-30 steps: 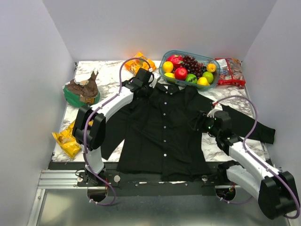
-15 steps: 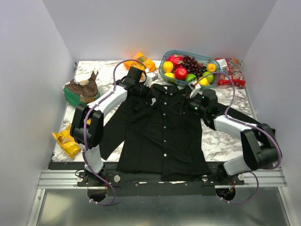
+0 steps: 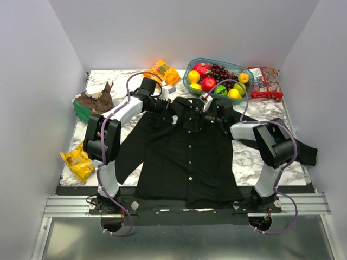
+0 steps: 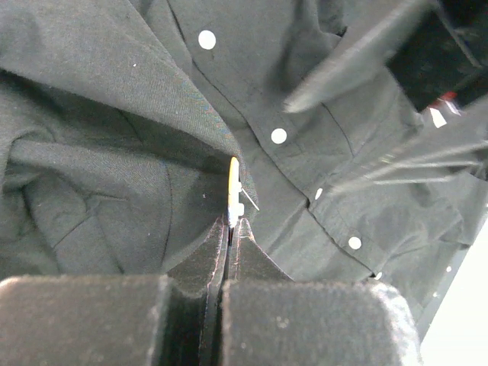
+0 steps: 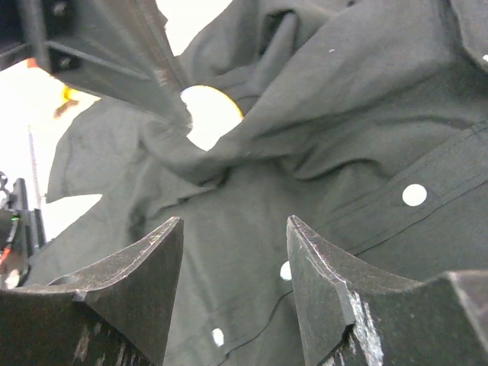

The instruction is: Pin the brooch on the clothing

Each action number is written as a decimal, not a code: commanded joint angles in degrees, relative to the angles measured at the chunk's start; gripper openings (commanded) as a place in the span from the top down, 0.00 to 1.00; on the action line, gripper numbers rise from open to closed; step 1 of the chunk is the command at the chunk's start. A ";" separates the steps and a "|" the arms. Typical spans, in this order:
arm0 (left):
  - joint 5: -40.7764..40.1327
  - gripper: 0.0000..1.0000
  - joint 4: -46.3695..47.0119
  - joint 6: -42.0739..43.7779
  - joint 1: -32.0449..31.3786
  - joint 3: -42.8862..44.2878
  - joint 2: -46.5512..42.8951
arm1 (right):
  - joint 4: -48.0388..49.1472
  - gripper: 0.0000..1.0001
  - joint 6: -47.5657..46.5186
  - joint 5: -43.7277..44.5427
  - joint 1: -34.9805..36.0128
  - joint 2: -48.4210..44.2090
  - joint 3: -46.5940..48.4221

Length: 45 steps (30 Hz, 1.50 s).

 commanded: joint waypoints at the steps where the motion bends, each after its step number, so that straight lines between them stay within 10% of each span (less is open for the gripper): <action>1: 5.80 1.00 -0.76 1.01 0.32 0.05 2.11 | 1.08 0.36 -2.49 -1.53 0.90 3.61 4.49; 45: 12.75 1.00 -1.63 4.00 1.38 -0.30 3.07 | 5.75 0.46 2.69 -7.86 3.01 13.02 11.79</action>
